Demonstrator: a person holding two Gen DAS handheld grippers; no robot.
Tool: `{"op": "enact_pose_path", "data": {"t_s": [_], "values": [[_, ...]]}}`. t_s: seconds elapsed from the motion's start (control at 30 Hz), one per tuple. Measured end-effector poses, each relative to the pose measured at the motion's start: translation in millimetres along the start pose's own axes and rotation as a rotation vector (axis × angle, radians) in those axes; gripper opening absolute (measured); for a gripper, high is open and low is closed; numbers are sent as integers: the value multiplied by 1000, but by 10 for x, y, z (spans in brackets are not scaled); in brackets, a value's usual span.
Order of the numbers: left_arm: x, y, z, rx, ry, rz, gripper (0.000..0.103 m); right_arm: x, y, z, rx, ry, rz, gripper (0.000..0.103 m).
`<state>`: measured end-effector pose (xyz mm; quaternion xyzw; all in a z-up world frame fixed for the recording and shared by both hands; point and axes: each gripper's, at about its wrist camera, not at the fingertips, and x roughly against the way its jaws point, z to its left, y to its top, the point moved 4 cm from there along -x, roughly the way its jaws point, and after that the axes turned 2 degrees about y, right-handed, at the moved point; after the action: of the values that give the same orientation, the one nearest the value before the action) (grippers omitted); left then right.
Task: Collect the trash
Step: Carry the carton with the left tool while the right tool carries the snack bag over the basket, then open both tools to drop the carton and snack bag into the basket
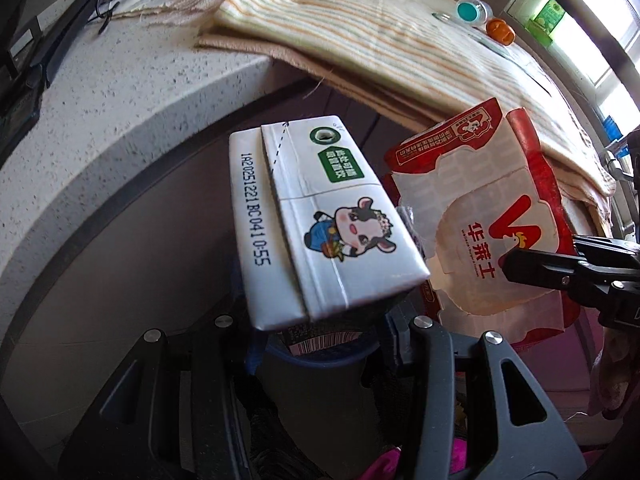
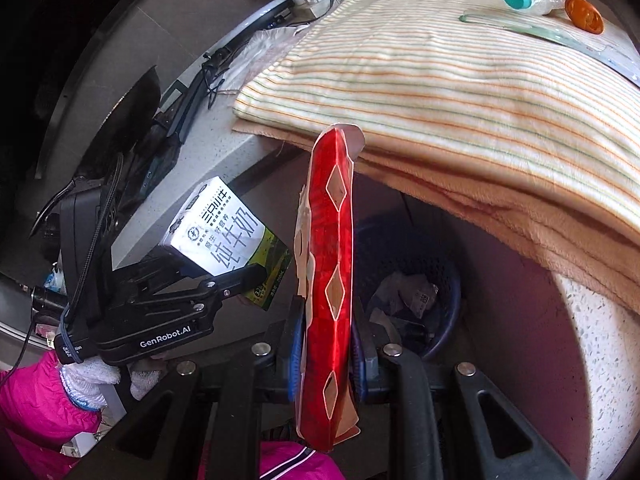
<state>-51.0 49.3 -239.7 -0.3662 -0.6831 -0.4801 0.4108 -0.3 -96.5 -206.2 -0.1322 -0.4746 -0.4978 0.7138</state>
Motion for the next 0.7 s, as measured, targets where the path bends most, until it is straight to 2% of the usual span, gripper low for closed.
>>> {"op": "enact_pose_path", "data": {"t_s": [0.13, 0.37, 0.7], "values": [[-217, -72, 41, 16, -5, 49, 46, -155, -4, -64, -8, -32, 23, 20], [-523, -104, 42, -14, 25, 117, 46, -406, -57, -188, -9, -74, 70, 20], [-703, -127, 35, -17, 57, 146, 46, -651, -12, -295, -17, -122, 96, 21]]}}
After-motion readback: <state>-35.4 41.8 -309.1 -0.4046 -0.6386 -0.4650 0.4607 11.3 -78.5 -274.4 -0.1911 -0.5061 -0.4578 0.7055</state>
